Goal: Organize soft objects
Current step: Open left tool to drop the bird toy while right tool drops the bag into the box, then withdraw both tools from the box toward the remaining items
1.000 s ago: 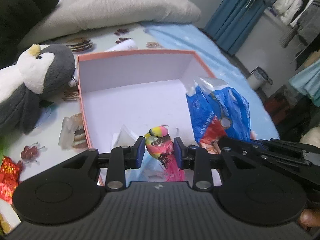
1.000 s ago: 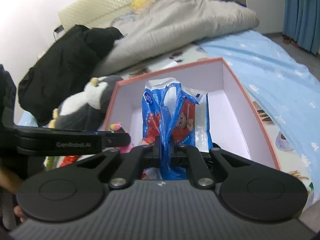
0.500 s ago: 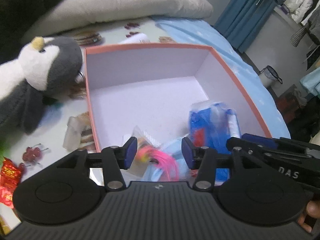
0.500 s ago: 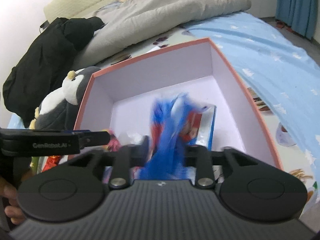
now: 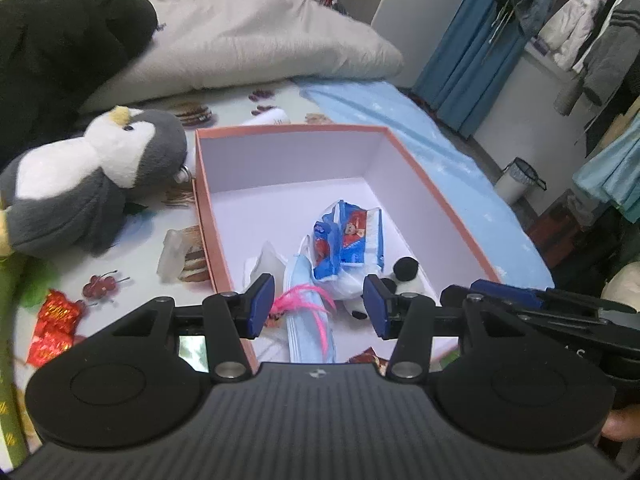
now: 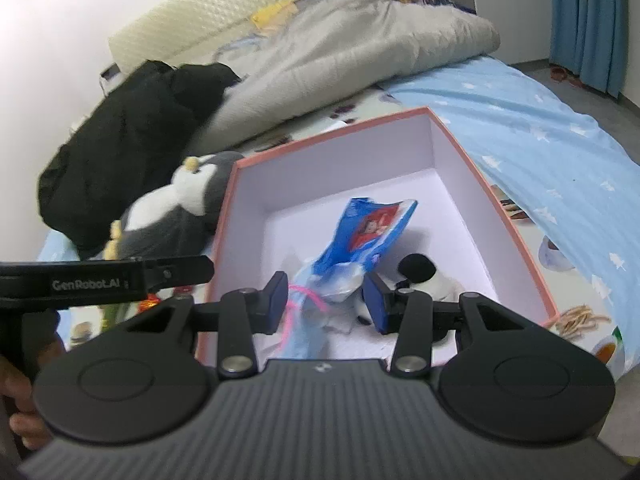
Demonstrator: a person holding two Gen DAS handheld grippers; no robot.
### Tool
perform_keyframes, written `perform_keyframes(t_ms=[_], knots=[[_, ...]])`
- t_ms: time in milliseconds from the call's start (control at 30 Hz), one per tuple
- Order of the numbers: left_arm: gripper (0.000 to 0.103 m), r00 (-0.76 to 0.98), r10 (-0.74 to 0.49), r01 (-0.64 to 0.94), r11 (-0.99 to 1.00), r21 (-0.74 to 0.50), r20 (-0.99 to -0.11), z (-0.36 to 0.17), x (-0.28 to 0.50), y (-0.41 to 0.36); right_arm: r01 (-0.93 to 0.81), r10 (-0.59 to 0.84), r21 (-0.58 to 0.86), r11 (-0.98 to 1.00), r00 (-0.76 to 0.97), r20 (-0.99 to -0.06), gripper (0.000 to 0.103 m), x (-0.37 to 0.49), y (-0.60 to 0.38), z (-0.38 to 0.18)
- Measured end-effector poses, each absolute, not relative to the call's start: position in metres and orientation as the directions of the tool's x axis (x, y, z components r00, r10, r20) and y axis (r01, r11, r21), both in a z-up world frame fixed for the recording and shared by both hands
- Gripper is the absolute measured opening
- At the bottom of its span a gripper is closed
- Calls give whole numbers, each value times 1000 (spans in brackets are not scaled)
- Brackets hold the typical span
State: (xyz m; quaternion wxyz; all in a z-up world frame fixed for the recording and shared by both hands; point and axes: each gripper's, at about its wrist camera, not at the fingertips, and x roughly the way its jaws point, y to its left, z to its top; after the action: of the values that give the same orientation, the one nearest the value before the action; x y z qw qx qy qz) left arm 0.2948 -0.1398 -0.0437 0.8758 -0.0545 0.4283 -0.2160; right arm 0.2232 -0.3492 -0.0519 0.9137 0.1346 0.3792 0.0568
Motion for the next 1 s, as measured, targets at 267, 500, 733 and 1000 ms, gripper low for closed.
perform_keyframes(t_ms=[267, 500, 733, 1000], knots=[[62, 591, -423, 331, 904, -272, -686, -25, 231, -114, -24, 204, 277, 961, 737, -644, 45, 168, -332, -38], [62, 636, -415, 316, 909, -272, -651, -13, 184, -91, -46, 200, 257, 965, 764, -613, 45, 134, -319, -28], [62, 667, -417, 300, 909, -289, -618, -3, 142, -65, -86, 219, 246, 966, 777, -590, 45, 104, -299, -20], [65, 696, -384, 264, 923, -281, -607, -6, 107, -32, -157, 278, 251, 955, 767, -578, 45, 95, -268, -21]])
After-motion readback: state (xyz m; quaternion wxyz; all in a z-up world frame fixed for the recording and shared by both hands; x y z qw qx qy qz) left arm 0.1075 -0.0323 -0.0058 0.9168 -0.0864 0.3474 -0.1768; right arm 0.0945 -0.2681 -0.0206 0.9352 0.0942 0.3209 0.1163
